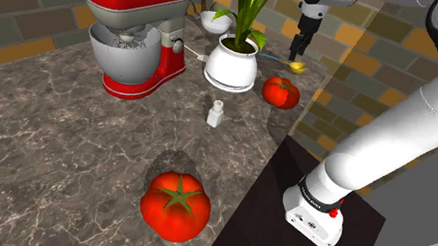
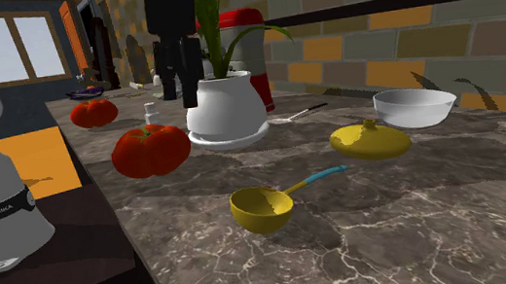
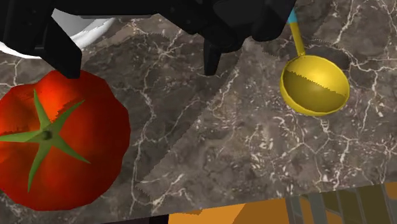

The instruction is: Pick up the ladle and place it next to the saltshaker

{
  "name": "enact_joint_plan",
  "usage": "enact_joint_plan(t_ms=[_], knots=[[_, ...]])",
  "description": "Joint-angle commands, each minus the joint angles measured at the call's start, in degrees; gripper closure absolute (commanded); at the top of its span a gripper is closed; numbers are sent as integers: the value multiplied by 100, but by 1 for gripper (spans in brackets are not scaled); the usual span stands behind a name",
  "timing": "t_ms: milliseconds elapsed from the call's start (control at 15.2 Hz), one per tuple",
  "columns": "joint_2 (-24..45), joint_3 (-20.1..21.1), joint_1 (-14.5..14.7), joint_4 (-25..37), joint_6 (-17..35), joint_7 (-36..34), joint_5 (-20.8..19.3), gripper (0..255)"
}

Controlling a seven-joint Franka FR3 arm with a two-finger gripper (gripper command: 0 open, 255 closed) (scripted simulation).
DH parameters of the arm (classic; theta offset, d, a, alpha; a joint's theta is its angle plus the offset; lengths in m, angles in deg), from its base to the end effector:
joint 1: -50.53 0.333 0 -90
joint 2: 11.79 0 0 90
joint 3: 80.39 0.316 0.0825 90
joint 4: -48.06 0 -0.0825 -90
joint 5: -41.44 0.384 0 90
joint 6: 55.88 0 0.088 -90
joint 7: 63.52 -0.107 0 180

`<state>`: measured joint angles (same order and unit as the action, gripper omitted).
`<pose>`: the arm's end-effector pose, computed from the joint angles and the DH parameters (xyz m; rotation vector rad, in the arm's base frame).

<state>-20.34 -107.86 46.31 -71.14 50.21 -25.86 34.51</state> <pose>0.4207 -0.2798 0.4771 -3.1126 -0.2357 0.1625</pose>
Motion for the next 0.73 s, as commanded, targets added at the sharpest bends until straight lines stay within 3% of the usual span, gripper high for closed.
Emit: enact_joint_plan(t_ms=[0, 330, 660], knots=[[547, -206, -54, 373, 99, 435, 288, 0], [1885, -442, -393, 1433, 62, 1406, 1117, 0], [3265, -364, -1023, 2790, -264, 2164, 1899, 0]])
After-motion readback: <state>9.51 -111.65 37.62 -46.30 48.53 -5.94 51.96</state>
